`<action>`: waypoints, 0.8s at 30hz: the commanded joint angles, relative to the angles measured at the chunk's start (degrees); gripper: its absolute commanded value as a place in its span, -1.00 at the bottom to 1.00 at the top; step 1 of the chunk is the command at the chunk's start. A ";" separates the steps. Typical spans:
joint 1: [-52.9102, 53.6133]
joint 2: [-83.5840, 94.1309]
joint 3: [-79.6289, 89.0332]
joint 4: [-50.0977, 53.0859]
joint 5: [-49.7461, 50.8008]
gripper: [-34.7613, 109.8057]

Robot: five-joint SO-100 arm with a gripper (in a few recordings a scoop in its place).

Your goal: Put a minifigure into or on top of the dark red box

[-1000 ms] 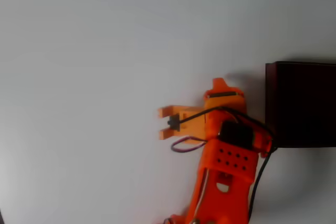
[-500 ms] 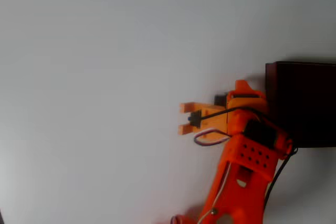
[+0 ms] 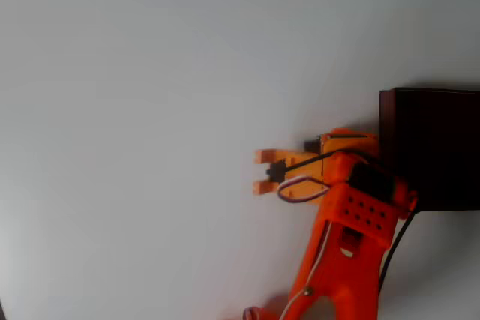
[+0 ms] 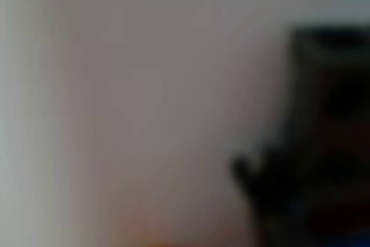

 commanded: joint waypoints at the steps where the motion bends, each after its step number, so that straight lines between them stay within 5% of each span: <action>1: 0.00 -2.81 -4.75 3.60 -1.23 -0.34; 15: -0.62 -1.67 -4.31 3.96 -1.14 -0.52; 24: 2.29 20.65 -5.19 8.88 7.82 -0.52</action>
